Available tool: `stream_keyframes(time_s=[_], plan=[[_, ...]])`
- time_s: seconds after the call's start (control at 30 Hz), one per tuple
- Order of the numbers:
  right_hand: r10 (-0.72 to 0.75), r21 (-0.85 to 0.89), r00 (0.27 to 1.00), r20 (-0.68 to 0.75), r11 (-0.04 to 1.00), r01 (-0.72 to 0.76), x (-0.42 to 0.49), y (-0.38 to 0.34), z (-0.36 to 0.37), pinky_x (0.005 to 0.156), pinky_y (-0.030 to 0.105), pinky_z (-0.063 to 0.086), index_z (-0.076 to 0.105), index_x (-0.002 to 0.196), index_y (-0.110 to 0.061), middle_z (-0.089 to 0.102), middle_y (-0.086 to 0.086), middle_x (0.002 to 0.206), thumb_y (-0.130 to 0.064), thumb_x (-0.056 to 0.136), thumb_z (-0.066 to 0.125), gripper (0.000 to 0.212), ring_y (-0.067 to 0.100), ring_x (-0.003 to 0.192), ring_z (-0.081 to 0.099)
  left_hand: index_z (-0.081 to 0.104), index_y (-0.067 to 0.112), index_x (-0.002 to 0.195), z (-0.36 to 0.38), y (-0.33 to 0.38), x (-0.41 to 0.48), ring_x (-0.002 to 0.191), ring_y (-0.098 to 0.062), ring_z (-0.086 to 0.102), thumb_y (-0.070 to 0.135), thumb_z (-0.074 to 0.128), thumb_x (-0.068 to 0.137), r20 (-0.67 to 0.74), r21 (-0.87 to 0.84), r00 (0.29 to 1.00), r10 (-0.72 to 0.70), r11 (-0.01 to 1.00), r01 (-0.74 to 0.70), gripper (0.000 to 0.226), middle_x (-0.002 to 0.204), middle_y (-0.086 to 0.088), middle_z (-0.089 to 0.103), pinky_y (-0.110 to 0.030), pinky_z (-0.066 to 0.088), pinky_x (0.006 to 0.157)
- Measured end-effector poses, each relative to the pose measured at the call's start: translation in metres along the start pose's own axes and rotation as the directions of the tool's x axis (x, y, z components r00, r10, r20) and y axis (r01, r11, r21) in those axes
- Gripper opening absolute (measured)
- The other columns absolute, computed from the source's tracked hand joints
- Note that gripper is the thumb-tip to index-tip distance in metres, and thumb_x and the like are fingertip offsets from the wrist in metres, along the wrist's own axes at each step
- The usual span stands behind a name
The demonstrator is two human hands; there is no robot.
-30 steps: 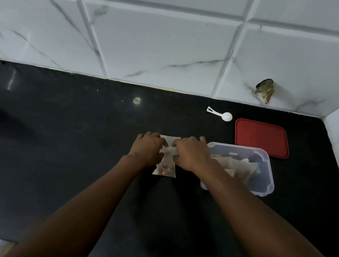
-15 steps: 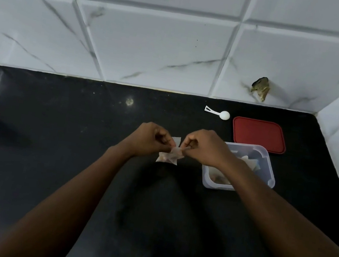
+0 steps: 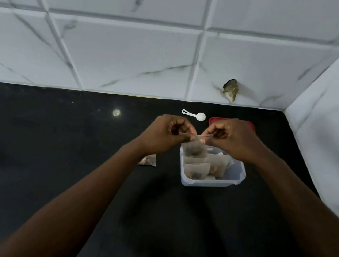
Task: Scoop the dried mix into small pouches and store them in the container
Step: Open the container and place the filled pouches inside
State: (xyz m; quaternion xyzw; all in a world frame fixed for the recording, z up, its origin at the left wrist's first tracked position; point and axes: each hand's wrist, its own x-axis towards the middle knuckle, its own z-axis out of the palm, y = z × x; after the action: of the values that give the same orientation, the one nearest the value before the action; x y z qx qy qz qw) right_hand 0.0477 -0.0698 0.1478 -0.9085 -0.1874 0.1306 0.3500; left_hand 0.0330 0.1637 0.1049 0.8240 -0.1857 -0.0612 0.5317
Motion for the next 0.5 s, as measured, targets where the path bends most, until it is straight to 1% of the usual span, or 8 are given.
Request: stream_keyframes(time_s=[0.07, 0.13, 0.17, 0.23, 0.33, 0.37, 0.43, 0.5], plan=[[0.027, 0.025, 1.000, 0.003, 0.999, -0.027, -0.009, 0.012, -0.014, 0.079, 0.024, 0.058, 0.079, 0.093, -0.029, 0.077, -0.017, 0.085, -0.027, 0.081, 0.085, 0.014, -0.002, 0.078, 0.072, 0.077, 0.011, 0.099, 0.017, 0.008, 0.009, 0.083, -0.018, 0.075, 0.012, 0.079, 0.089, 0.009, -0.018, 1.000, 0.000, 1.000, 0.000, 0.010, 0.090, -0.001, 0.078, -0.031, 0.062, 0.082], [0.048, 0.053, 0.999, 0.015, 0.997, -0.049, -0.018, 0.024, -0.026, 0.074, 0.022, 0.060, 0.079, 0.095, -0.027, 0.078, -0.011, 0.084, -0.021, 0.081, 0.085, 0.016, 0.001, 0.074, 0.074, 0.078, 0.014, 0.098, 0.035, 0.011, 0.019, 0.084, -0.023, 0.075, 0.013, 0.082, 0.086, 0.019, -0.011, 1.000, -0.009, 1.000, 0.009, 0.012, 0.089, -0.001, 0.078, -0.039, 0.062, 0.085], [0.052, 0.051, 0.999, 0.007, 0.997, -0.053, -0.022, 0.031, -0.030, 0.073, 0.020, 0.060, 0.079, 0.096, -0.025, 0.078, -0.009, 0.084, -0.019, 0.081, 0.085, 0.017, 0.001, 0.073, 0.074, 0.079, 0.016, 0.098, 0.043, 0.012, 0.023, 0.084, -0.023, 0.075, 0.014, 0.083, 0.085, 0.027, 0.006, 1.000, -0.013, 1.000, 0.013, 0.014, 0.089, -0.001, 0.079, -0.040, 0.062, 0.085], [0.064, 0.023, 0.998, 0.003, 0.998, -0.064, -0.027, 0.046, -0.036, 0.075, 0.020, 0.060, 0.080, 0.097, -0.021, 0.078, -0.009, 0.086, -0.015, 0.081, 0.085, 0.017, 0.000, 0.075, 0.073, 0.080, 0.017, 0.100, 0.059, 0.013, 0.032, 0.083, -0.020, 0.074, 0.014, 0.084, 0.084, 0.044, 0.055, 0.999, -0.013, 0.998, 0.010, 0.017, 0.089, 0.001, 0.078, -0.035, 0.062, 0.083], [0.099, -0.053, 0.994, 0.048, 0.994, -0.097, -0.031, 0.068, -0.038, 0.078, 0.022, 0.061, 0.080, 0.100, -0.021, 0.077, -0.009, 0.089, -0.017, 0.083, 0.083, 0.017, 0.001, 0.079, 0.073, 0.080, 0.018, 0.100, 0.082, 0.012, 0.042, 0.079, -0.009, 0.072, 0.012, 0.084, 0.084, 0.061, 0.121, 0.998, -0.025, 0.993, 0.018, 0.017, 0.088, 0.005, 0.077, -0.017, 0.057, 0.076], [0.110, -0.075, 0.992, 0.061, 0.992, -0.106, -0.032, 0.076, -0.038, 0.079, 0.022, 0.060, 0.079, 0.101, -0.022, 0.077, -0.009, 0.091, -0.017, 0.084, 0.082, 0.018, 0.001, 0.080, 0.072, 0.080, 0.017, 0.100, 0.089, 0.011, 0.044, 0.078, -0.006, 0.071, 0.011, 0.083, 0.084, 0.069, 0.140, 0.997, -0.039, 0.990, 0.029, 0.017, 0.089, 0.005, 0.077, -0.014, 0.055, 0.074], [0.112, -0.118, 0.990, 0.086, 0.988, -0.101, -0.033, 0.088, -0.036, 0.079, 0.020, 0.059, 0.078, 0.104, -0.022, 0.075, -0.011, 0.094, -0.016, 0.086, 0.081, 0.020, 0.001, 0.083, 0.071, 0.079, 0.016, 0.099, 0.102, 0.006, 0.049, 0.077, 0.000, 0.069, 0.010, 0.083, 0.084, 0.086, 0.179, 0.994, -0.070, 0.982, 0.054, 0.017, 0.090, 0.005, 0.077, -0.011, 0.053, 0.073], [0.103, -0.151, 0.988, 0.113, 0.985, -0.085, -0.031, 0.098, -0.031, 0.079, 0.017, 0.057, 0.078, 0.107, -0.019, 0.074, -0.010, 0.096, -0.014, 0.086, 0.079, 0.022, -0.001, 0.085, 0.069, 0.079, 0.015, 0.096, 0.112, -0.001, 0.052, 0.073, 0.003, 0.068, 0.008, 0.084, 0.083, 0.092, 0.213, 0.990, -0.106, 0.973, 0.084, 0.015, 0.088, 0.006, 0.076, -0.012, 0.054, 0.072]])
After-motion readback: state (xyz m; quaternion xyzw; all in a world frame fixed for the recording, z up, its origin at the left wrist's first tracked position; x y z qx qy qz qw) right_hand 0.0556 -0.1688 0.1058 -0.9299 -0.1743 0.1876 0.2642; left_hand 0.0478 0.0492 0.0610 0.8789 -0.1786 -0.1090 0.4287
